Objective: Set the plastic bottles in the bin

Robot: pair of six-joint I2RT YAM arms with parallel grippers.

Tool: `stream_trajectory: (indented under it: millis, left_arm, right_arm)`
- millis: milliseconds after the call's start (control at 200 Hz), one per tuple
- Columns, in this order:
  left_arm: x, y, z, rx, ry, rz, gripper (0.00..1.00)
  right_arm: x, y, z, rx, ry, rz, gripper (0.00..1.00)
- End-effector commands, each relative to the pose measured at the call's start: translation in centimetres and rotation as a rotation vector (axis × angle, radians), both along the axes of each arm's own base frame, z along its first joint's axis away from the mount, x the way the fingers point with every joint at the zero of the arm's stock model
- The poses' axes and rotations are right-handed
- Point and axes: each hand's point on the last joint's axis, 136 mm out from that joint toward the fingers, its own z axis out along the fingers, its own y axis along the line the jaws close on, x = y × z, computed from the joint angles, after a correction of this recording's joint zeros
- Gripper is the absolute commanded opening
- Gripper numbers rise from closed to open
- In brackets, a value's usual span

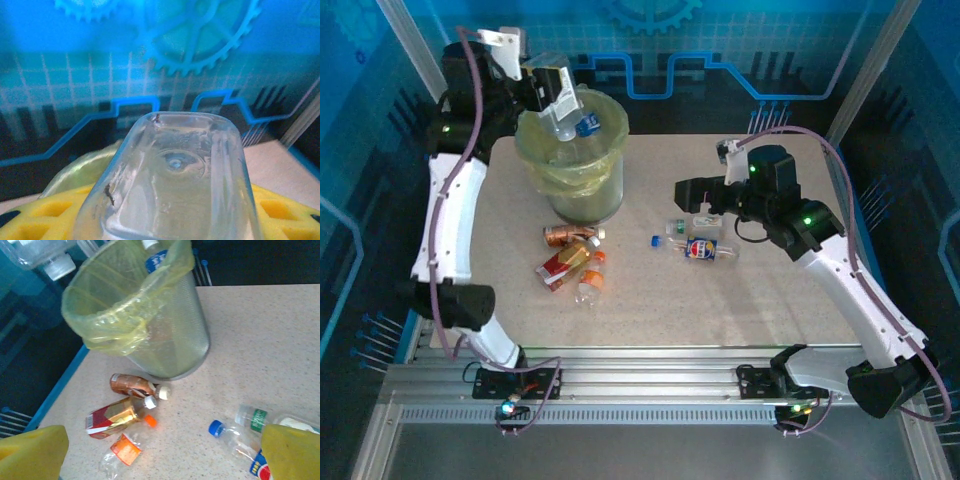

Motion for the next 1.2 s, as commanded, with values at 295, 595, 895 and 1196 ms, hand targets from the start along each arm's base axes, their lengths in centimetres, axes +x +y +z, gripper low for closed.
stream_trajectory:
  millis: [295,595,895,1196]
  left_arm:
    - [3.3,4.1,-10.1,0.265,0.305,0.133,0.1]
    - [4.5,6.3,-15.3,0.391,0.45,0.205,0.12]
    - [5.8,6.2,-19.1,0.449,0.539,0.203,0.23]
    - [7.3,4.6,-21.0,0.437,0.556,0.188,0.6]
  right_arm:
    - [0.3,-2.2,-2.0,-0.068,0.063,-0.123,1.0]
    - [0.7,-2.3,-2.4,-0.083,0.07,-0.135,1.0]
    - [1.1,-2.4,-2.7,-0.095,0.08,-0.15,1.0]
    - [1.2,-3.4,-3.1,-0.13,0.093,-0.192,1.0]
